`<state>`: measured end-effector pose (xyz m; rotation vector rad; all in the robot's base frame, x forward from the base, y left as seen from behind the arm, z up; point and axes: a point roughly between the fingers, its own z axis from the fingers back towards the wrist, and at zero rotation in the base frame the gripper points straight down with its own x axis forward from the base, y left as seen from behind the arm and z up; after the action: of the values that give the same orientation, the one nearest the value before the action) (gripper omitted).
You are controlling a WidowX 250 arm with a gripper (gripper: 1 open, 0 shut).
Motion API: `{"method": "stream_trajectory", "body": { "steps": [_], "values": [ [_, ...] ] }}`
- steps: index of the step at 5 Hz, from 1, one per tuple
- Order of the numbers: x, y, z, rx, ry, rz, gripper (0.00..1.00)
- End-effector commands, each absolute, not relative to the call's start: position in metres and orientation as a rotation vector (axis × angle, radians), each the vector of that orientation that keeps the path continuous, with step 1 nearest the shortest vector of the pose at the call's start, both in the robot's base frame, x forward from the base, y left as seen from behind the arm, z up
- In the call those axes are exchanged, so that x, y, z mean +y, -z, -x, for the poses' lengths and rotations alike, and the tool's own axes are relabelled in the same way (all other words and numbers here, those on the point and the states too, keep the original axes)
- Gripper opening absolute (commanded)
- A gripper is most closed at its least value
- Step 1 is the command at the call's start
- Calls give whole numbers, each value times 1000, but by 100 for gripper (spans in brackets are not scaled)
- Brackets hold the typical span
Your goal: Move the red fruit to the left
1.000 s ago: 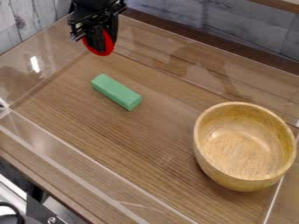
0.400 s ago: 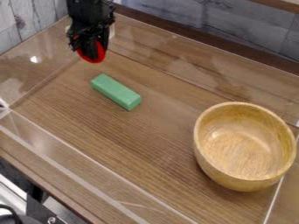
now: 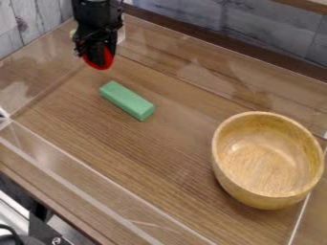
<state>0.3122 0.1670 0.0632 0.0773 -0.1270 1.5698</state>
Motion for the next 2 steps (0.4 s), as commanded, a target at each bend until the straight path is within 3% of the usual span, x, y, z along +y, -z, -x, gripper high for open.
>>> {"method": "stream_trajectory", "body": {
  "steps": [1,2],
  "values": [
    [185,-74,-327,-206,-1547,-63,100],
    [191,-67,-333,-205,-1525,-65,0]
  ]
}}
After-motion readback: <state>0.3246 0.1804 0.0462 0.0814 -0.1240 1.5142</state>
